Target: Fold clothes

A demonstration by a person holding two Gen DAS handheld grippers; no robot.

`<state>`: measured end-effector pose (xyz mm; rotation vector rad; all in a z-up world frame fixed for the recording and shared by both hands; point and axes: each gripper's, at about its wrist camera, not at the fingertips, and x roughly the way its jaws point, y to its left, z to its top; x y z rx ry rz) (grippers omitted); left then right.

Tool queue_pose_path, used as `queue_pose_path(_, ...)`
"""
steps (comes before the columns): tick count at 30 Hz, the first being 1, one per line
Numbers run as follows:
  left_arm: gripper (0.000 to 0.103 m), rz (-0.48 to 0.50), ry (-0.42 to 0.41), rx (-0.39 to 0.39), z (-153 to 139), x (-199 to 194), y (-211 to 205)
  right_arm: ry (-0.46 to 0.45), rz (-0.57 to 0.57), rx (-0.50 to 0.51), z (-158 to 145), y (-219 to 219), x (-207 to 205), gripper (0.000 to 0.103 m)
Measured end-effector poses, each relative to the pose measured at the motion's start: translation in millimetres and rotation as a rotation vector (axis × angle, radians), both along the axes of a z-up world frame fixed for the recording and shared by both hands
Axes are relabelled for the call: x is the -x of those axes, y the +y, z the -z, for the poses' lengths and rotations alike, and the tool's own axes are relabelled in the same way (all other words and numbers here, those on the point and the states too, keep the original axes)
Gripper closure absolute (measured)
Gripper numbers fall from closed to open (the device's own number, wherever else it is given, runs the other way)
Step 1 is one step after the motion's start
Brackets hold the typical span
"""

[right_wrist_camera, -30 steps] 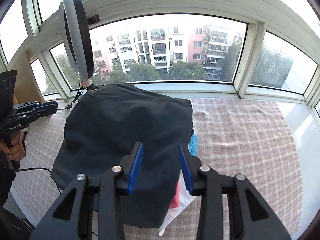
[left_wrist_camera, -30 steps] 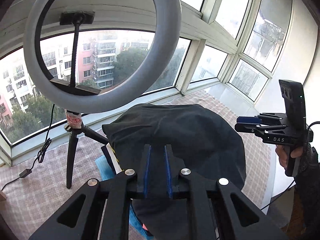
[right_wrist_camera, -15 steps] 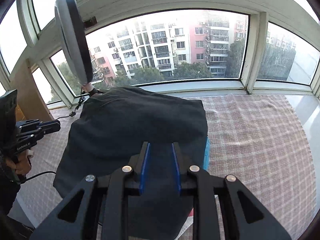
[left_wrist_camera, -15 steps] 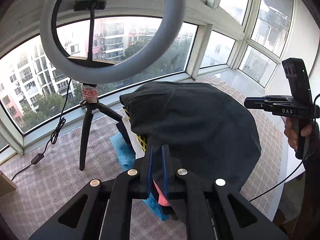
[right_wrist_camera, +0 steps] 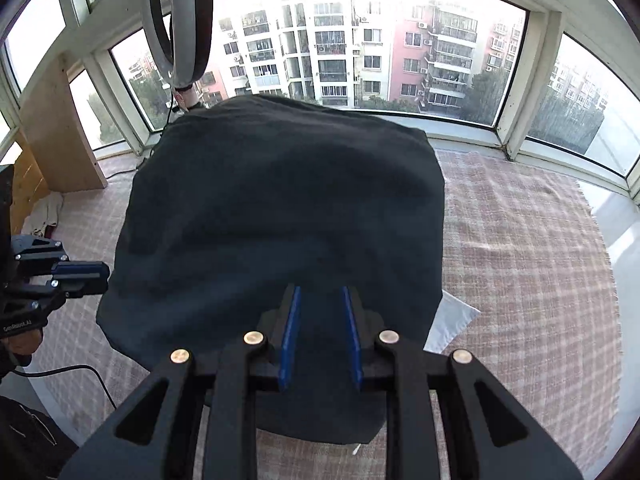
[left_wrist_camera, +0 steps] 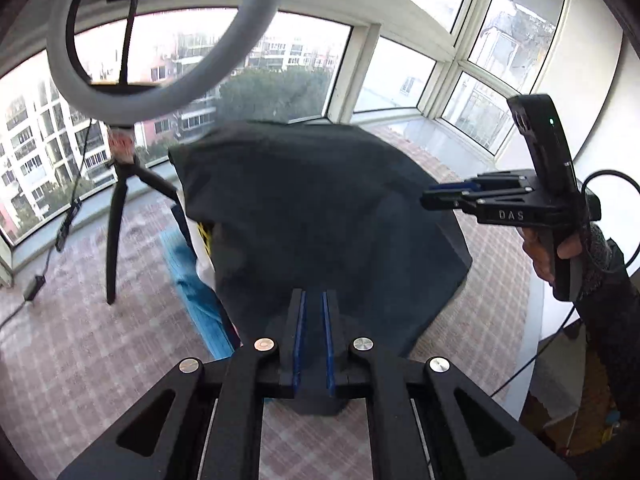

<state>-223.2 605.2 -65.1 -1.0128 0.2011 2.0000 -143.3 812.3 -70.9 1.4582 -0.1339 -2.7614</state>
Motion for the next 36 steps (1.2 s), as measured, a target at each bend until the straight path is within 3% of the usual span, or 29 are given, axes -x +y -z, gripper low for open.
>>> queue_pose_path(1, 0.096, -0.021, 0.039, -0.009, -9, 10, 2, 0.022, 0.013, 0.007, -6, 1, 0, 0.082)
queue_pose_path(6, 0.096, -0.057, 0.042, 0.001, -6, 69, 23, 0.025, 0.019, 0.033, 3, -8, 12, 0.082)
queue_pose_path(12, 0.096, -0.093, 0.08, 0.081, 26, 105, 34, 0.064, -0.149, 0.133, 14, -79, 16, 0.082)
queue_pose_path(14, 0.095, -0.101, 0.089, 0.126, 38, 110, 34, -0.003, -0.219, 0.065, 36, -100, 20, 0.082)
queue_pose_path(16, 0.093, -0.111, 0.114, 0.125, 36, 108, 28, -0.06, -0.274, -0.035, 57, -114, 21, 0.082)
queue_pose_path(18, 0.093, -0.125, 0.13, 0.108, 29, 105, 19, -0.053, -0.252, 0.001, 47, -108, 19, 0.082)
queue_pose_path(20, 0.094, -0.117, 0.107, 0.042, 18, 99, 5, 0.007, -0.228, 0.054, 27, -103, 16, 0.082)
queue_pose_path(24, 0.093, -0.004, 0.031, -0.036, 9, 86, 0, 0.093, -0.269, 0.116, 8, -121, 17, 0.082)
queue_pose_path(27, 0.092, 0.027, 0.057, 0.046, 23, 85, 12, 0.082, -0.304, 0.142, 21, -142, 25, 0.082)
queue_pose_path(31, 0.092, -0.037, 0.033, 0.14, 51, 108, 16, -0.047, -0.363, 0.126, 60, -163, 26, 0.081)
queue_pose_path(34, 0.093, -0.079, 0.011, 0.087, 42, 109, -1, -0.048, -0.369, 0.129, 49, -159, 10, 0.081)
queue_pose_path(36, 0.094, -0.081, 0.043, 0.076, 25, 98, -12, 0.011, -0.319, 0.142, 28, -146, -3, 0.081)
